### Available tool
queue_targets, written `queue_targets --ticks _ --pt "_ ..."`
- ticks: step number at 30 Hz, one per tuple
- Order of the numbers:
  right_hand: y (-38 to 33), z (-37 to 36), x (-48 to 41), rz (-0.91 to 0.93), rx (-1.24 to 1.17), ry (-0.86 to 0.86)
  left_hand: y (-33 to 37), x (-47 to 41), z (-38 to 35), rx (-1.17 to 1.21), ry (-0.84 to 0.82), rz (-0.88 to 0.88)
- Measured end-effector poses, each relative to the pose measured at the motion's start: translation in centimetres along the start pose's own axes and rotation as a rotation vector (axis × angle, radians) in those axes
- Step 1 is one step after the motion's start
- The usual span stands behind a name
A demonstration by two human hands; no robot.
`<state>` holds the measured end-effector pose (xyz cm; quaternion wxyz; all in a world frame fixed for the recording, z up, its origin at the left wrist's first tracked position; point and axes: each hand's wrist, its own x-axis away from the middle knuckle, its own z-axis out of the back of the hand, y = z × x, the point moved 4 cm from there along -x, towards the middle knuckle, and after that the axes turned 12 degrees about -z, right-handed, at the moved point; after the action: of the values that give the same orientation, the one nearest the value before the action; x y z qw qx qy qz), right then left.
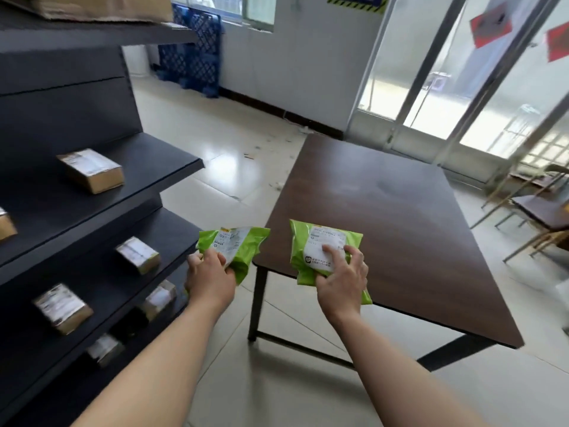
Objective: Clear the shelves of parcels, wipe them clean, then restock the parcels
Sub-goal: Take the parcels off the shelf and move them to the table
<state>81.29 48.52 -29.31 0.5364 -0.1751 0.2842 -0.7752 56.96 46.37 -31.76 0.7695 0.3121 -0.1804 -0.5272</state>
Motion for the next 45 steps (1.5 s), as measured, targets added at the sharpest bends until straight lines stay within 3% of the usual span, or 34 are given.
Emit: queue_targets --ticks 13,26,36,45 --pt "8.3 1.8 -12.1 -0.155 0.059 0.032 8.9 -6.5 -11.9 -0.038 -0.124 -0.066" --pt "9.0 -2.4 -26.5 -0.308 0.097 0.062 14.8 -21.4 -21.2 -0.128 -0.285 -0.164" --pt "11.8 -6.7 -33.0 -0.409 0.129 0.037 15.6 -27.1 -28.4 -0.217 -0.388 -0.193" --pt "14.3 -9.3 -36.5 -0.394 0.143 -0.043 15.2 -28.4 -32.5 -0.202 -0.355 -0.144"
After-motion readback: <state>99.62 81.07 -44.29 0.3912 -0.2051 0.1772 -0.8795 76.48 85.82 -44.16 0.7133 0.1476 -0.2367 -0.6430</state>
